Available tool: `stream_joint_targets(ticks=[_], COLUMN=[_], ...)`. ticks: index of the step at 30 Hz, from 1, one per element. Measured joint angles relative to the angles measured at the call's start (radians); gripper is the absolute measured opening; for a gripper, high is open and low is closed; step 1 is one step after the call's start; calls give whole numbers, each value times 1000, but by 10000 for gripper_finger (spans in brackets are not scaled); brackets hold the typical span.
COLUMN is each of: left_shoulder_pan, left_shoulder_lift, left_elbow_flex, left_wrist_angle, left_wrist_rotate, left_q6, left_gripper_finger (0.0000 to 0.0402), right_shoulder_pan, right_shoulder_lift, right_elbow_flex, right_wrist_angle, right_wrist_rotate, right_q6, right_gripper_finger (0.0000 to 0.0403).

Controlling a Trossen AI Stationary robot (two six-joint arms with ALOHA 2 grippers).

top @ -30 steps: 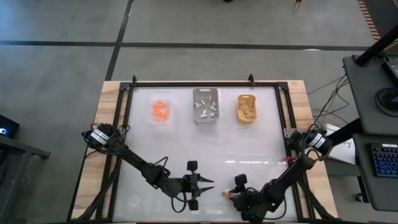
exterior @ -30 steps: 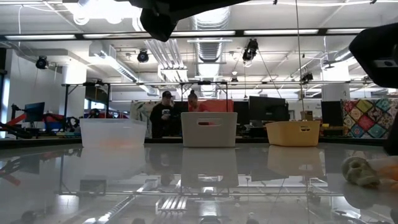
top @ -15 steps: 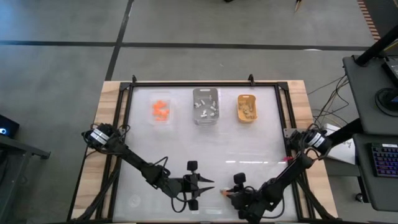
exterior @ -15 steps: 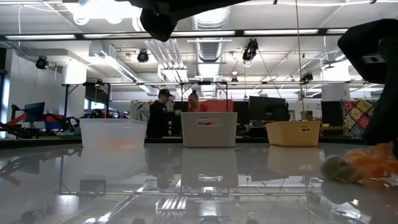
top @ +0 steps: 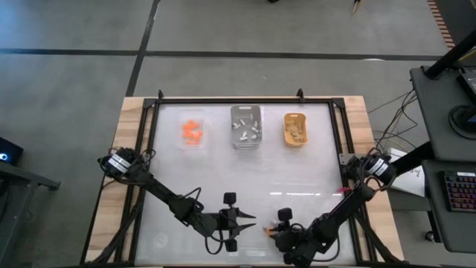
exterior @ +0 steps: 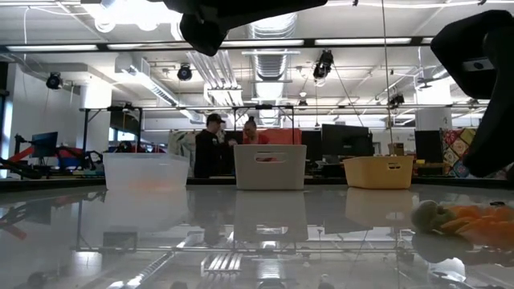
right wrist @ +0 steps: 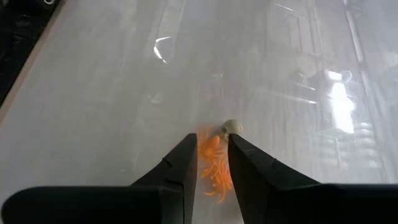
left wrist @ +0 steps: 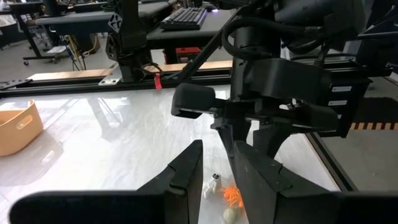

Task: Sort Halloween decoration
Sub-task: Put the orange spider toy into the transparent white bin

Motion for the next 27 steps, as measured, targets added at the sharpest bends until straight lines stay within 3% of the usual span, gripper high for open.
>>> stream_joint_targets(ticks=[16,27], left_shoulder_pan=[-1,-3], left_shoulder_lift=[0,-1], left_elbow_flex=[0,2], left_wrist_angle=[-4,-4], left_wrist_rotate=[0,1], left_q6=[-9,-13], left_gripper_finger=[75,75], right_shoulder_pan=[-35,-46], right_shoulder_lift=[1,2], right_elbow_flex=[-16,-34], right_wrist_angle=[15,39], right_wrist_rotate=[-46,-93], right_q6=[108,128], right_gripper_finger=[169,168])
